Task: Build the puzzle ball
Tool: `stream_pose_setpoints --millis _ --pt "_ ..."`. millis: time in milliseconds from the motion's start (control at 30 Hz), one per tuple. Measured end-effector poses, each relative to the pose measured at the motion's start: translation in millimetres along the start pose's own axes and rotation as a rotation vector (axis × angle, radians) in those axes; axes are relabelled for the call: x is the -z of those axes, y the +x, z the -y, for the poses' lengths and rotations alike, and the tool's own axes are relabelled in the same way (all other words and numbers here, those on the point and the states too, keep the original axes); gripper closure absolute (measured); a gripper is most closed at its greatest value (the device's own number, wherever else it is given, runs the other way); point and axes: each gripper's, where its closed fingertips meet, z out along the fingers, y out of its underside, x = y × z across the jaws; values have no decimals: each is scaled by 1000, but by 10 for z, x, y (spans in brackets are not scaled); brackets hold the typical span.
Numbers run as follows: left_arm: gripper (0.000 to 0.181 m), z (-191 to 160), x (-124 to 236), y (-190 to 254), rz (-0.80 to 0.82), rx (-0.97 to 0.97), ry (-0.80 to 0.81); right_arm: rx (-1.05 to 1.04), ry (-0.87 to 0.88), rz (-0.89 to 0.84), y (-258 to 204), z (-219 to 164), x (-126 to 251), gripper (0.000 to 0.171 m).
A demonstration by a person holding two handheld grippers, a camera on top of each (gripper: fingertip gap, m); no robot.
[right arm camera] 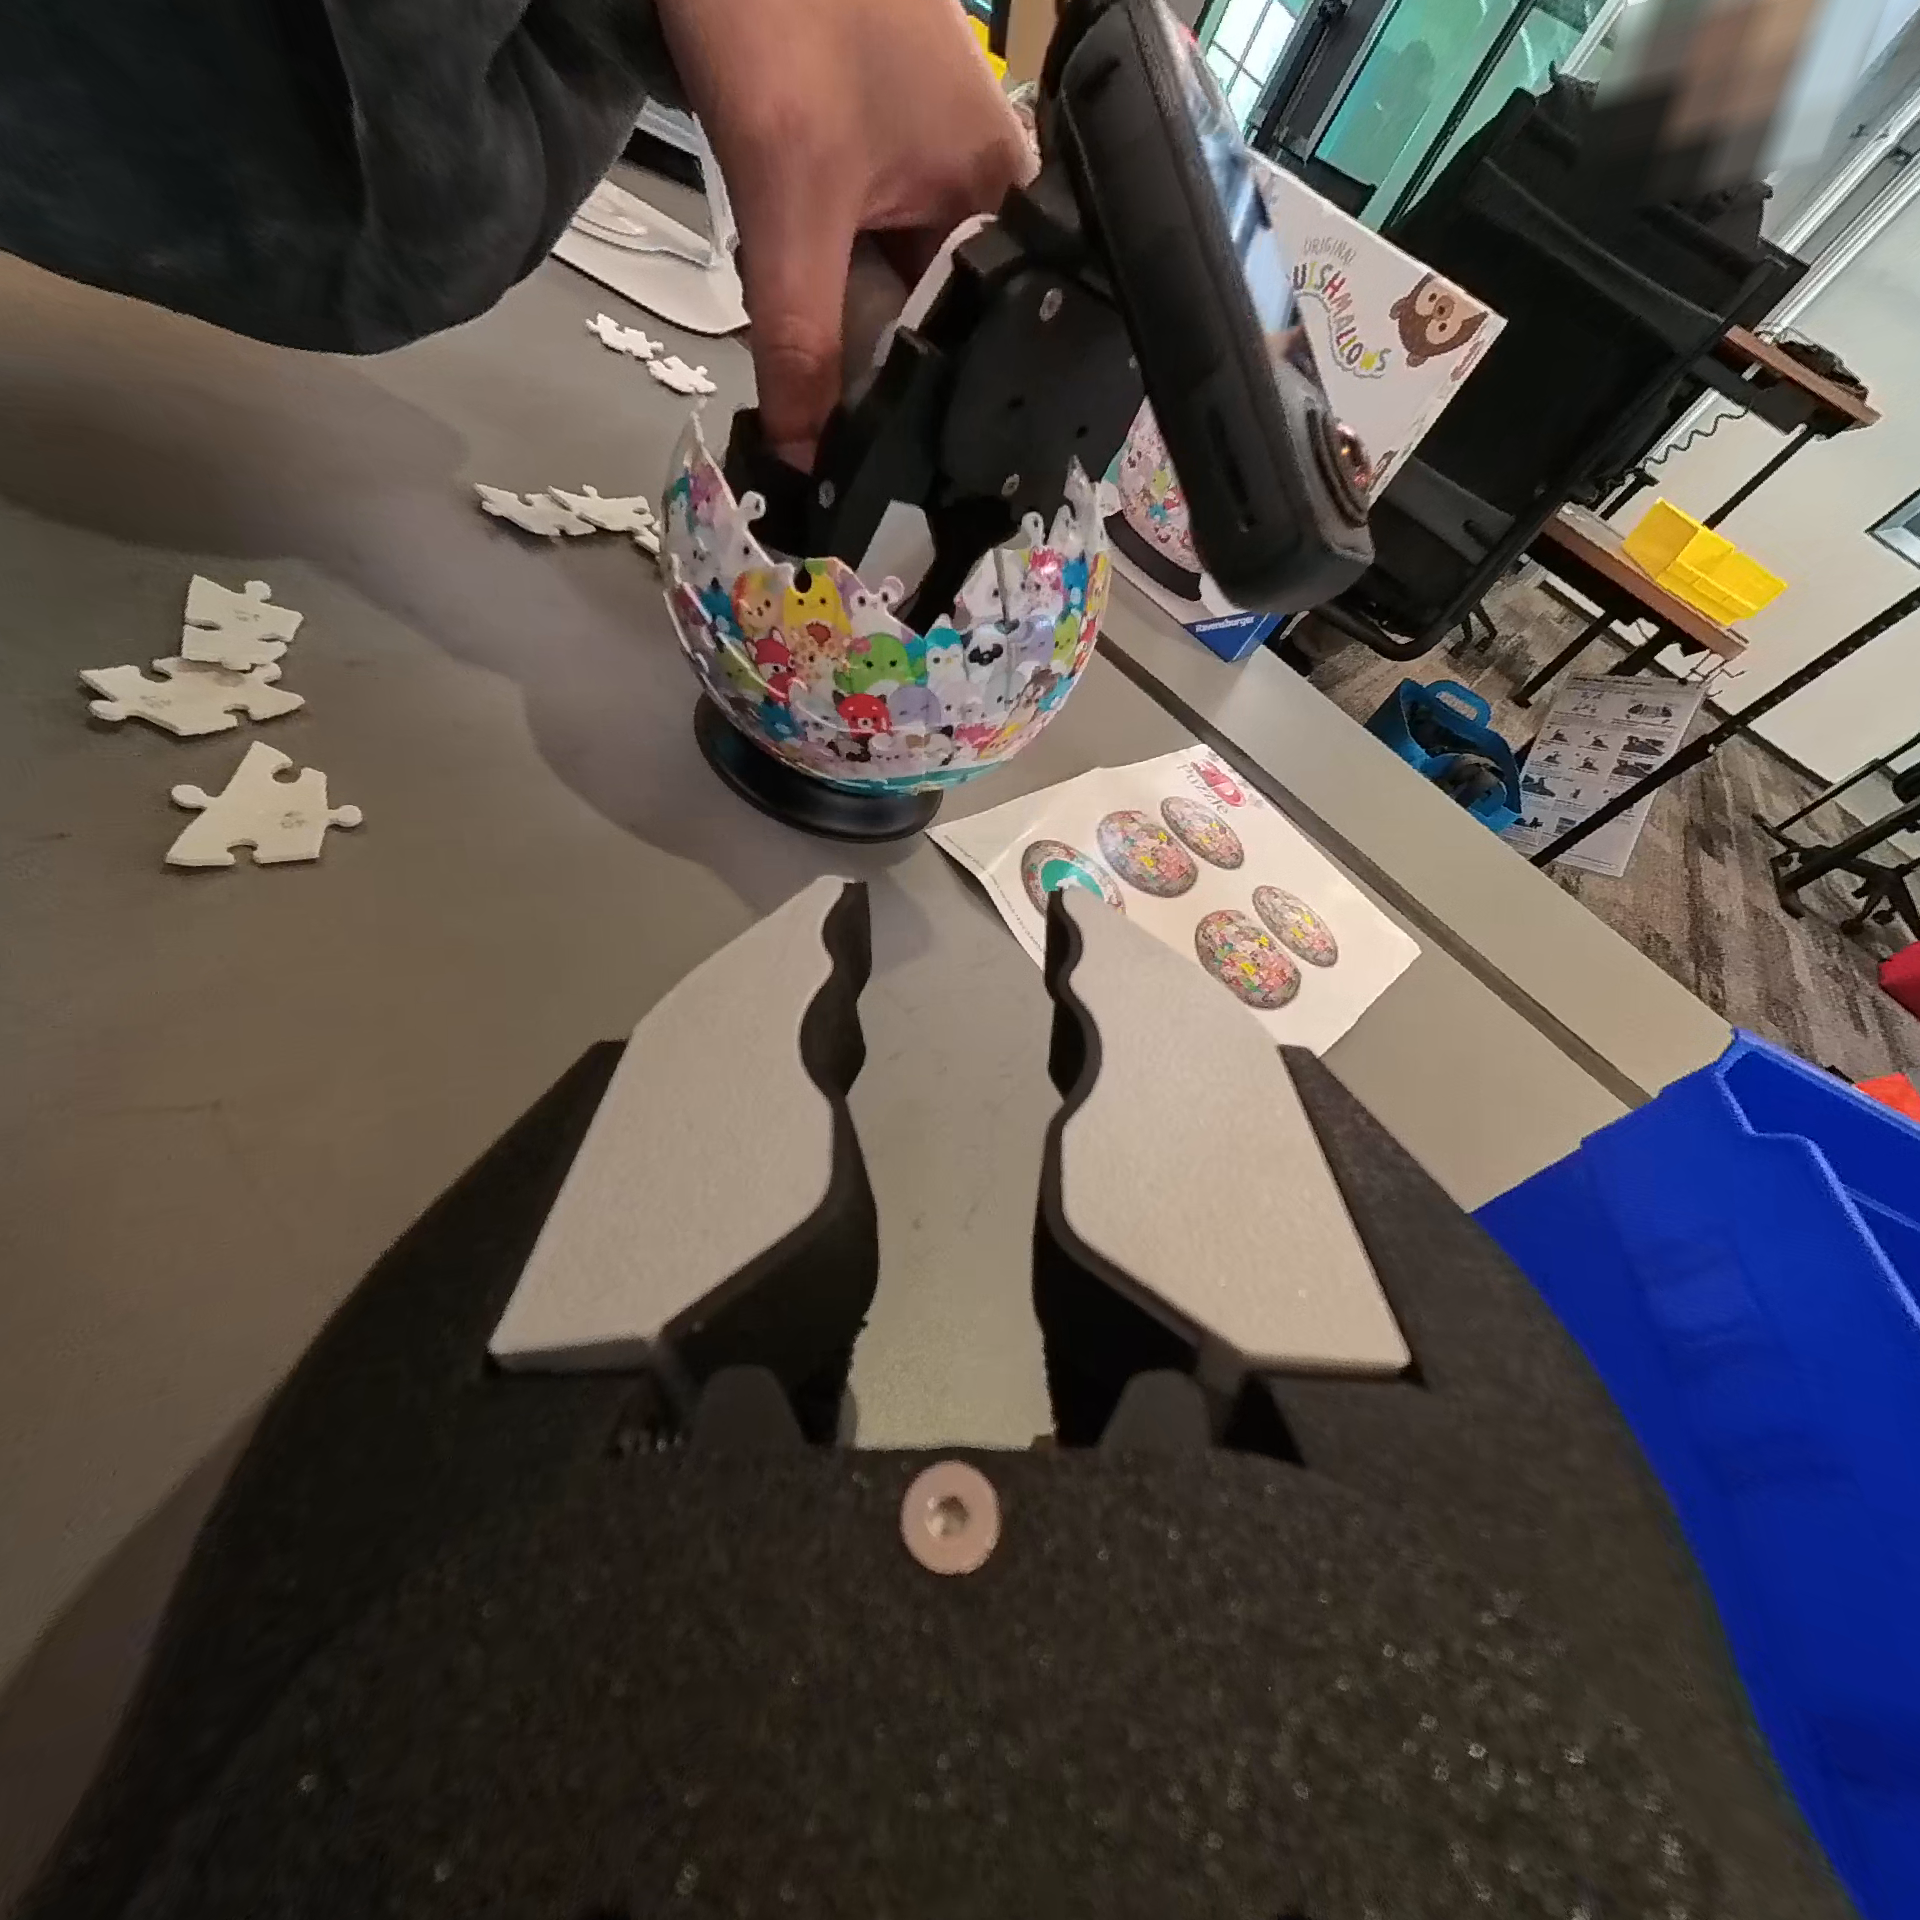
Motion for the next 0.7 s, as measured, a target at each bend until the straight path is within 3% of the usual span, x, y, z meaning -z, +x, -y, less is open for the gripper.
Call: stream_pose_setpoints --millis 433,533,667,700 --pt "110 -18 20 25 -7 -6 19 12 -4 -2 -1 -1 0 140" --pt "165 -31 23 14 3 -1 19 16 -5 -1 -6 0 0 140" --pt "81 -50 63 -22 23 -5 18 20 -7 -3 -5 -1 1 140" --pt "84 -44 75 -31 25 -3 22 19 -6 -3 -5 -1 1 140"
